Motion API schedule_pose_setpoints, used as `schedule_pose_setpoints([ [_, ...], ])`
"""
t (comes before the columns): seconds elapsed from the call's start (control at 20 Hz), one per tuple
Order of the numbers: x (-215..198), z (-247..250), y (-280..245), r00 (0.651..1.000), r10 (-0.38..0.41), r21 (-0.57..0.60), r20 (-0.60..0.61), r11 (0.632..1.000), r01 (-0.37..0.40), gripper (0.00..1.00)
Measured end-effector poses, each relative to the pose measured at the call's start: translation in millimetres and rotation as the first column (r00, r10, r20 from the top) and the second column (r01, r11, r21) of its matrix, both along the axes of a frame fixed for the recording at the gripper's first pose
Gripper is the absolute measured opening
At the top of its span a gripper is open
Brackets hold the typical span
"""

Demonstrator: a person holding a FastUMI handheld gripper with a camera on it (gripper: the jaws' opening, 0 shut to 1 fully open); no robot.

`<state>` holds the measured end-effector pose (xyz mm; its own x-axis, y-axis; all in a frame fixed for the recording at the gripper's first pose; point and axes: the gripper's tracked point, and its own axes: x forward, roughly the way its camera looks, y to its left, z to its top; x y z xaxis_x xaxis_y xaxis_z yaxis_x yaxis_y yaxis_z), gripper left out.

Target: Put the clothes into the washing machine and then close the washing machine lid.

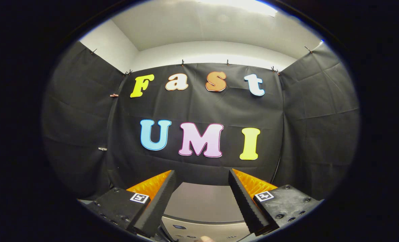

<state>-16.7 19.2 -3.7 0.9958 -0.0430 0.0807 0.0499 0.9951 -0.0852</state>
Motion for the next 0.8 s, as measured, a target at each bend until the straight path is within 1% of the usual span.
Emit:
schedule_pose_setpoints([
  [0.35, -32, 14, 2, 0.999, -0.02, 0.009, 0.038, 1.0, 0.02, 0.98],
  [0.55, -41, 19, 5, 0.998, -0.033, 0.003, 0.054, 0.999, 0.032, 0.98],
  [0.8, -41, 20, 7, 0.998, -0.038, 0.003, 0.052, 0.999, 0.038, 0.98],
])
